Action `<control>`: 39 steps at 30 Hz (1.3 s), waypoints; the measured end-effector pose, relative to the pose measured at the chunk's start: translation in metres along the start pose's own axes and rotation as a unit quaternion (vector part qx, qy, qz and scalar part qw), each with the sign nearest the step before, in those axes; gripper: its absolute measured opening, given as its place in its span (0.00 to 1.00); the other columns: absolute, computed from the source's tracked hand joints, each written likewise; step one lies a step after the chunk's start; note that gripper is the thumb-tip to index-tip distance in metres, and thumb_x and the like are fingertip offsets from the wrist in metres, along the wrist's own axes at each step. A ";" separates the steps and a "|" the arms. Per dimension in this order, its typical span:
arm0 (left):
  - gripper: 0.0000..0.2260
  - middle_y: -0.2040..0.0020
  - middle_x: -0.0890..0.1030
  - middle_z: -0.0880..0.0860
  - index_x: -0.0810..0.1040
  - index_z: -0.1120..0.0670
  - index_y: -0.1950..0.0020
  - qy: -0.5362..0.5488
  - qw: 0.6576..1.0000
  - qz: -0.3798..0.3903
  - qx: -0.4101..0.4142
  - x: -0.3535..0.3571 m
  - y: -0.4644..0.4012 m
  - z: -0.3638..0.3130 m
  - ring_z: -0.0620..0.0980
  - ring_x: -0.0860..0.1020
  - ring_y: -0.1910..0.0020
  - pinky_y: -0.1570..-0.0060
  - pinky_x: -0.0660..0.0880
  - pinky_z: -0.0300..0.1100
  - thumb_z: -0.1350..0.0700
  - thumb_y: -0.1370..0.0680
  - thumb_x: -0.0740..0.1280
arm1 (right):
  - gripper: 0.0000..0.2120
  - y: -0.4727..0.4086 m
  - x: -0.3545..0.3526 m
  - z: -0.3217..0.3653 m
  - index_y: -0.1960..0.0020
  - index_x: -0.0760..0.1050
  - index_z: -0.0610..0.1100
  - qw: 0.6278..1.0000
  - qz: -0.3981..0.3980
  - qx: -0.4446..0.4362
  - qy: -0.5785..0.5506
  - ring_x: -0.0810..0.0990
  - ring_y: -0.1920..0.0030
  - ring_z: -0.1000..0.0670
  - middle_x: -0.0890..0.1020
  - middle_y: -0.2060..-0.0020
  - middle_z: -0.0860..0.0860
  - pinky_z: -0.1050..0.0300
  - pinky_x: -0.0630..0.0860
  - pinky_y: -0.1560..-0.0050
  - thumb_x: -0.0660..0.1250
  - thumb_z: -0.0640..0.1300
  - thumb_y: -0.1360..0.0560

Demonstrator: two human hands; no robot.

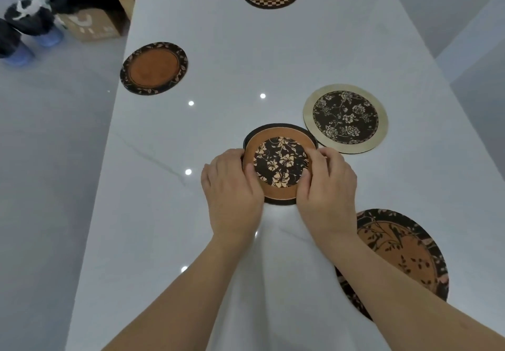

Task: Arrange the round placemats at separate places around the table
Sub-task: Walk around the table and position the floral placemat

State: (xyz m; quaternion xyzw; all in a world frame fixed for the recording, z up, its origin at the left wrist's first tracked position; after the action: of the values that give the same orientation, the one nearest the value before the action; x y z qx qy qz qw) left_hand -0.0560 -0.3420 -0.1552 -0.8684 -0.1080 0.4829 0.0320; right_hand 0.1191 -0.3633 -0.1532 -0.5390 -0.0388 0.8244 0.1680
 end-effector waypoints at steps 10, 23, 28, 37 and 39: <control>0.10 0.53 0.79 0.51 0.70 0.52 0.39 0.067 0.997 -0.008 -0.027 -0.002 -0.001 0.005 0.52 0.75 0.54 0.46 0.60 0.42 0.56 0.20 0.57 | 0.18 -0.002 -0.002 0.000 0.34 0.69 0.42 0.995 0.008 0.023 -0.094 0.73 0.46 0.46 0.72 0.44 0.44 0.48 0.74 0.43 0.57 0.37 0.23; 0.11 0.54 0.82 0.54 0.72 0.52 0.38 0.157 0.986 -0.018 -0.043 -0.018 0.018 0.017 0.57 0.77 0.55 0.49 0.74 0.51 0.53 0.19 0.57 | 0.20 -0.007 -0.002 -0.002 0.33 0.70 0.43 0.984 0.084 0.101 -0.117 0.73 0.38 0.43 0.75 0.40 0.44 0.47 0.68 0.36 0.58 0.39 0.25; 0.05 0.56 0.82 0.43 0.70 0.41 0.45 0.269 0.955 -0.053 -0.112 -0.066 0.089 0.076 0.49 0.80 0.54 0.54 0.79 0.53 0.48 0.21 0.60 | 0.18 0.028 -0.006 0.051 0.34 0.72 0.45 0.973 0.117 0.078 -0.181 0.73 0.48 0.51 0.76 0.46 0.48 0.57 0.69 0.45 0.59 0.40 0.24; 0.09 0.63 0.81 0.48 0.75 0.48 0.58 0.225 0.944 -0.132 -0.203 -0.184 0.203 0.201 0.52 0.79 0.59 0.55 0.76 0.58 0.46 0.21 0.61 | 0.13 0.193 0.014 0.141 0.41 0.77 0.47 0.946 0.218 0.037 -0.238 0.76 0.47 0.54 0.80 0.50 0.51 0.61 0.70 0.44 0.63 0.44 0.24; 0.09 0.62 0.79 0.49 0.76 0.50 0.56 0.185 0.952 -0.137 -0.201 -0.197 0.219 0.215 0.54 0.75 0.54 0.49 0.73 0.60 0.48 0.21 0.61 | 0.11 0.212 0.014 0.153 0.44 0.78 0.48 0.941 0.227 0.031 -0.249 0.77 0.48 0.53 0.81 0.52 0.52 0.57 0.73 0.44 0.63 0.44 0.25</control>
State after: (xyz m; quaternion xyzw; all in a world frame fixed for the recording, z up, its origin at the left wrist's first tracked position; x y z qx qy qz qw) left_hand -0.3041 -0.6093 -0.1406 -0.9080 -0.3128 0.2726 -0.0584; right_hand -0.0738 -0.5402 -0.1544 -0.3054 0.0696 0.9494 -0.0220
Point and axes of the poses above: each hand's wrist, its own y-axis away from the middle knuckle, its own x-axis out of the palm, z = x × y, the point moved 8 cm from there along -y, towards the middle knuckle
